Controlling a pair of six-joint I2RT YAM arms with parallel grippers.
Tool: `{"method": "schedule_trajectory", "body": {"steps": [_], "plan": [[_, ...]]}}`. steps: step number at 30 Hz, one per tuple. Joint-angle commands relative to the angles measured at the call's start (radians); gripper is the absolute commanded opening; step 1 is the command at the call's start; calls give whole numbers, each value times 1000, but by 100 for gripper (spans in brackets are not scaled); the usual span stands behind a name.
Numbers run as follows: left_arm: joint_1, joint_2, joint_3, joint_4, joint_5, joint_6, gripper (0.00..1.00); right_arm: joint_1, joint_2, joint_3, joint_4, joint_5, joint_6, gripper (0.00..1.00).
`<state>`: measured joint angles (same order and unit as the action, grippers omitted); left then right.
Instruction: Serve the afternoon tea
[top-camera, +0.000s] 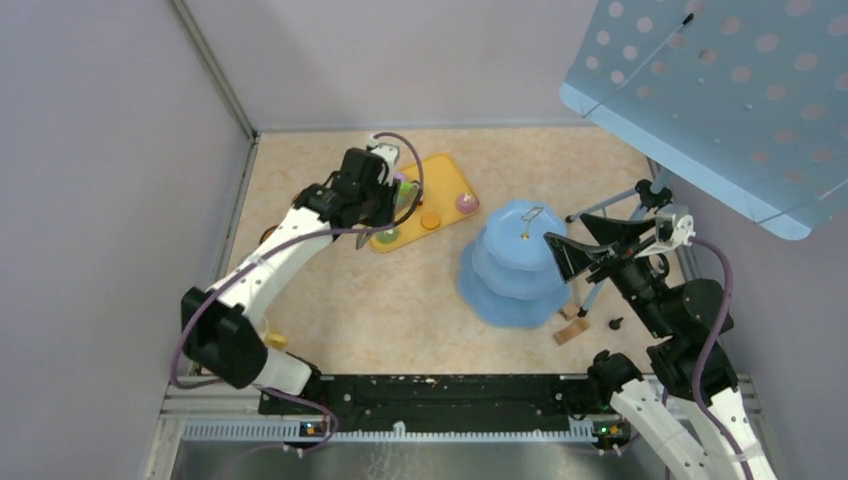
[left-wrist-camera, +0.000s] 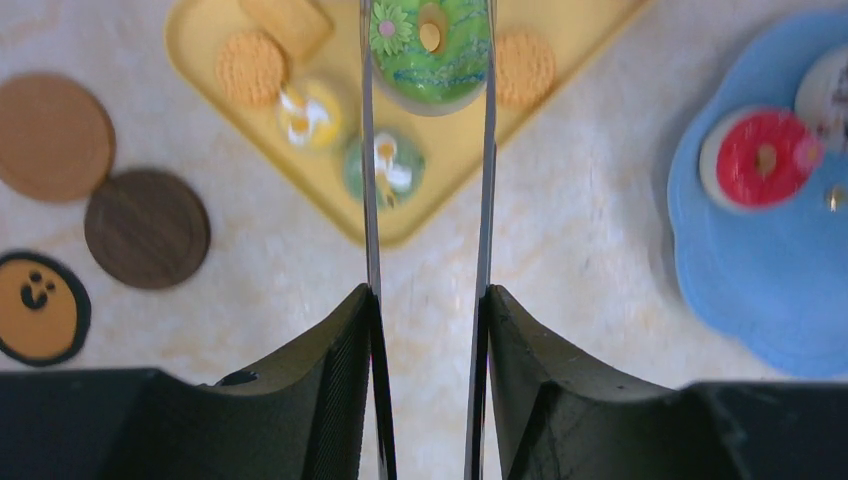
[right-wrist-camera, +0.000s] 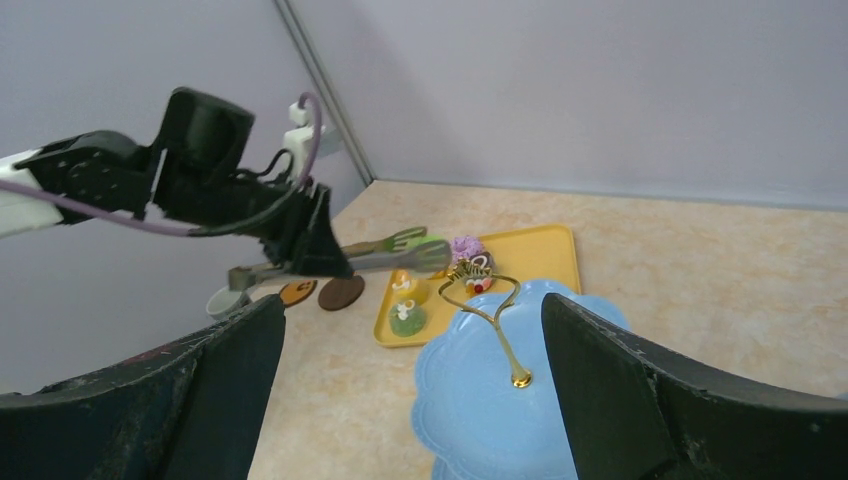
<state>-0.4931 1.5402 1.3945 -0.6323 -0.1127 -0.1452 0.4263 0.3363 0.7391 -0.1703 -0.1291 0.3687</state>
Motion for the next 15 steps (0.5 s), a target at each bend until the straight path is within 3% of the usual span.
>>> {"method": "schedule_trajectory", "body": {"steps": [1,4,8,11,15], "plan": [[-26,-227,-168,-85,96,-8,48,-9,0,29,46,4,-25,97],[-116,-353,-252,-87,155,-18,48,-9,9,23,50,8,-36,97],[-366,-390,-307,-126,49,-56,48,-8,11,16,55,17,-33,98],[-449,-384,-337,-144,33,-93,47,-9,10,21,54,29,-27,99],[-523,-443,-413,-27,54,-100,47,-8,11,30,41,45,-32,99]]}}
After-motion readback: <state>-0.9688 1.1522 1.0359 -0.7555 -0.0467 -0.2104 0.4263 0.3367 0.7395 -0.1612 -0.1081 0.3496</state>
